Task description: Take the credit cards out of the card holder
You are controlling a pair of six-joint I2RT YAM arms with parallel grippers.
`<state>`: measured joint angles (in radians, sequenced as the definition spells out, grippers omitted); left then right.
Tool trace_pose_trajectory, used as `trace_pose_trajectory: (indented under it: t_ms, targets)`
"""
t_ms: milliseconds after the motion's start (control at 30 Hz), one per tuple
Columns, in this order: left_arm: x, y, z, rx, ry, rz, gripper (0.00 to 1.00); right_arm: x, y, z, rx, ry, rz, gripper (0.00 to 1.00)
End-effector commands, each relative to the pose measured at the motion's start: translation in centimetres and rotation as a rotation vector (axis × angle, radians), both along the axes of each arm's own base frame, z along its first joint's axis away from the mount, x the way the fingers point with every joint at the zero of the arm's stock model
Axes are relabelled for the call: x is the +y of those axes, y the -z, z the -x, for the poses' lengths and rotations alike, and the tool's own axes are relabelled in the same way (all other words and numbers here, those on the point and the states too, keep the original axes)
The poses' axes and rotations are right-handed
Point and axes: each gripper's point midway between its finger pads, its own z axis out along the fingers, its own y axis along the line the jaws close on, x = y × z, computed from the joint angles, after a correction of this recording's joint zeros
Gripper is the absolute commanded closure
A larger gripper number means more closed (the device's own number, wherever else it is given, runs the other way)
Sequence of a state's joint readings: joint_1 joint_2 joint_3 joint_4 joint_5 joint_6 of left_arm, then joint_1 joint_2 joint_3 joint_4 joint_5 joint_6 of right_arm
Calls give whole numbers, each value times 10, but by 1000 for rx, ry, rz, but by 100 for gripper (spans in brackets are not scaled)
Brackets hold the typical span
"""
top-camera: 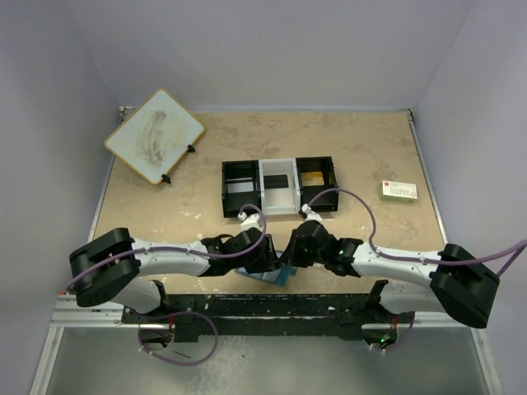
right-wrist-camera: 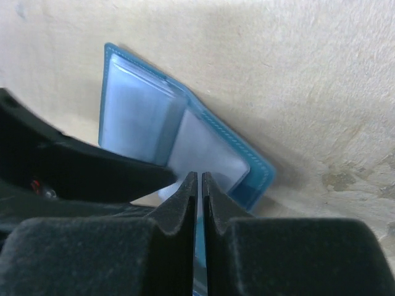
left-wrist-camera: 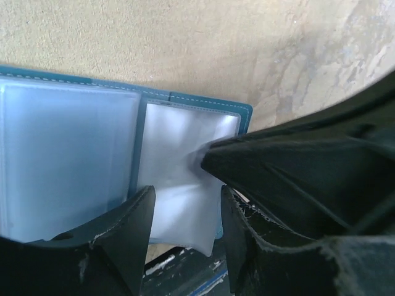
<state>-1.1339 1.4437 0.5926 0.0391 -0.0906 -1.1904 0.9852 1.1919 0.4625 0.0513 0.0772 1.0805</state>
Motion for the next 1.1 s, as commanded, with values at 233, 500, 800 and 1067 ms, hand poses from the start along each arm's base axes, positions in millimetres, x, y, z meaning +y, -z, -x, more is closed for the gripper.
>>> trace_pose_trajectory:
  t_ms: [233,500,800,1067]
  targets:
    - [31,-59,-23,-183,-95,-13,49,-12,24,18,59,-22,8,93]
    - [66,-38,-35,-220,-142,-201,43,-13,28,16,50,-29,35,92]
    - [60,-29,-36,-200,-141,-208,49,-12,31,14,48,-37,48,92]
    - [62,-42,-36,-211,-153,-185,48,-11,33,14,51,-40,55,92]
